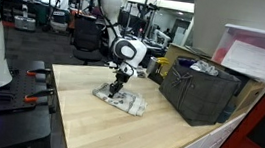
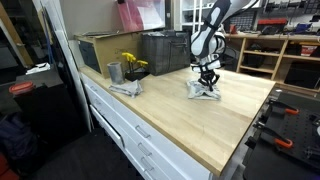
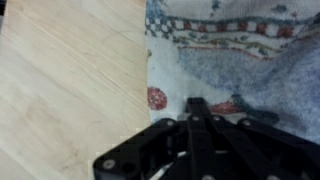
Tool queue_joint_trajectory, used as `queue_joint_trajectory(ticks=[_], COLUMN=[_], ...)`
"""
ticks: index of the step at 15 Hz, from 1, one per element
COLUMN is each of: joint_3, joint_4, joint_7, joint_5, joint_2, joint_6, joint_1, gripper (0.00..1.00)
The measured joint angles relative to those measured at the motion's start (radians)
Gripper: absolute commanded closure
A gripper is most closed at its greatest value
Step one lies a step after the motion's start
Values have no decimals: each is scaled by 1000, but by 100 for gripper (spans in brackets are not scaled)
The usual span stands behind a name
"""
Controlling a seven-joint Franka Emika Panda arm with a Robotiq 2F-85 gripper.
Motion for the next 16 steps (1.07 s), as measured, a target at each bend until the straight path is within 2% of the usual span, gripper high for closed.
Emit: queue_joint_trajectory(ticks=[4,8,13,16], joint_3=[-21,-22,-9,30], joint_4=[-80,-110,-117,-104], joint_7=[-3,-22,-132,-231], joint_5=[-15,-38,-38,-6], joint_2=[-37,-51,-57,-58], joint_6=[19,53,60,60], joint_1=[0,5,-1,-22], gripper=[100,100,100,100])
